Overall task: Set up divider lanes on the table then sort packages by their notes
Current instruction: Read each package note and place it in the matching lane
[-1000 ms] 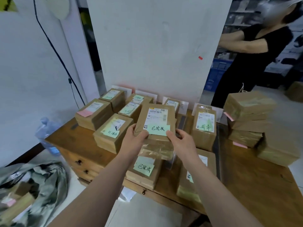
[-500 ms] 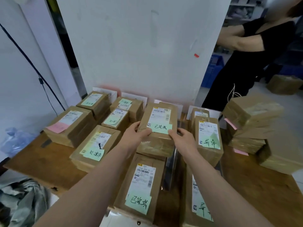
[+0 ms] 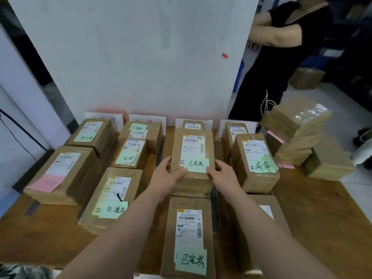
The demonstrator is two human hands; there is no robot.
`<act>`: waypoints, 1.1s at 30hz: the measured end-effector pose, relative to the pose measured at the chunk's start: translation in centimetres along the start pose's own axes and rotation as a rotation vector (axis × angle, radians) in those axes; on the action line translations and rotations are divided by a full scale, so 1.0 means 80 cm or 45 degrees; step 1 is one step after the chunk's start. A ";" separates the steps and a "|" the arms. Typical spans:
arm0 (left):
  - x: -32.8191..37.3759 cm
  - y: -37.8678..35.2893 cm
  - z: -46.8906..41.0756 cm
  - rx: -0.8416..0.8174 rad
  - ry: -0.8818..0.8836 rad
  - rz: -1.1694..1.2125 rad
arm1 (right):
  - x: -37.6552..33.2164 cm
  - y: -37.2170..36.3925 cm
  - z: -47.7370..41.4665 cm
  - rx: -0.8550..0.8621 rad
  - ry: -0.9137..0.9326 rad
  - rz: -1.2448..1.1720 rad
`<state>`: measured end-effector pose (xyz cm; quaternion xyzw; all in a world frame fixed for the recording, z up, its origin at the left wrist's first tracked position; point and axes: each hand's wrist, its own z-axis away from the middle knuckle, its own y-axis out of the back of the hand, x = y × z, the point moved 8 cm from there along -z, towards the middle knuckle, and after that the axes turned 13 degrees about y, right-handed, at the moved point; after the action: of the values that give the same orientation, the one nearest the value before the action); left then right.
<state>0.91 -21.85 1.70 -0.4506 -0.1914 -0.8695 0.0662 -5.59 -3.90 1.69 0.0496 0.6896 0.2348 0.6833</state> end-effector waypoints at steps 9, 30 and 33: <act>0.002 0.004 -0.006 -0.003 -0.031 -0.093 | -0.001 -0.001 0.007 0.087 -0.020 0.108; 0.123 -0.129 0.115 0.207 -0.966 -1.079 | -0.050 0.163 0.109 0.289 0.315 0.917; 0.131 -0.192 0.139 0.152 -1.046 -1.105 | -0.017 0.221 0.131 0.351 0.287 0.921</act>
<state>-1.21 -2.80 11.76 -0.6260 -0.4164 -0.5593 -0.3492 0.17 13.87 10.35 0.3543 0.7233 0.3694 0.4635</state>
